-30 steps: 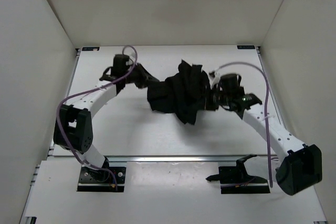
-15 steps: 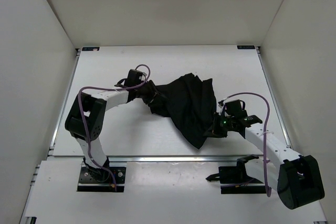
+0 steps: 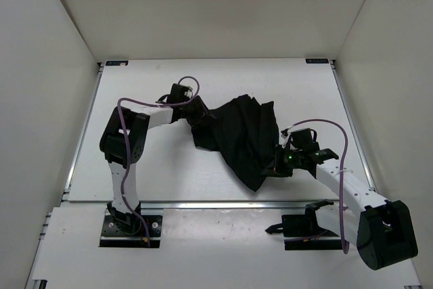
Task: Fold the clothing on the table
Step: Flatten the skirt out
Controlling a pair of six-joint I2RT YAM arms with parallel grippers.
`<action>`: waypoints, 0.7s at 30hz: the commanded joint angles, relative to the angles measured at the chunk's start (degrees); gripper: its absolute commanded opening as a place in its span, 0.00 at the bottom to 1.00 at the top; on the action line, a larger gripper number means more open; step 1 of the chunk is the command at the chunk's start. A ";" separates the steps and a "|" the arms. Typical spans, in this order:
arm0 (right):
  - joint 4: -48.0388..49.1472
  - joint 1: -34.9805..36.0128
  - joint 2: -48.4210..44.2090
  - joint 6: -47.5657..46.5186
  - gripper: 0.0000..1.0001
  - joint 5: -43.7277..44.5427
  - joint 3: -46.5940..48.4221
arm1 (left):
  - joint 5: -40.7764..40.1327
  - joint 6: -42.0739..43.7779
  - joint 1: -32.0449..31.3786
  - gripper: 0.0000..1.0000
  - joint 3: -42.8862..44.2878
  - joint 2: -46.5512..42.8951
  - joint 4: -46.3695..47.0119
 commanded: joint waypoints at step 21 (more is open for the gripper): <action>-4.04 -12.63 20.10 -12.67 0.00 -4.06 57.83 | 4.70 -3.86 10.06 0.00 21.43 -19.56 7.40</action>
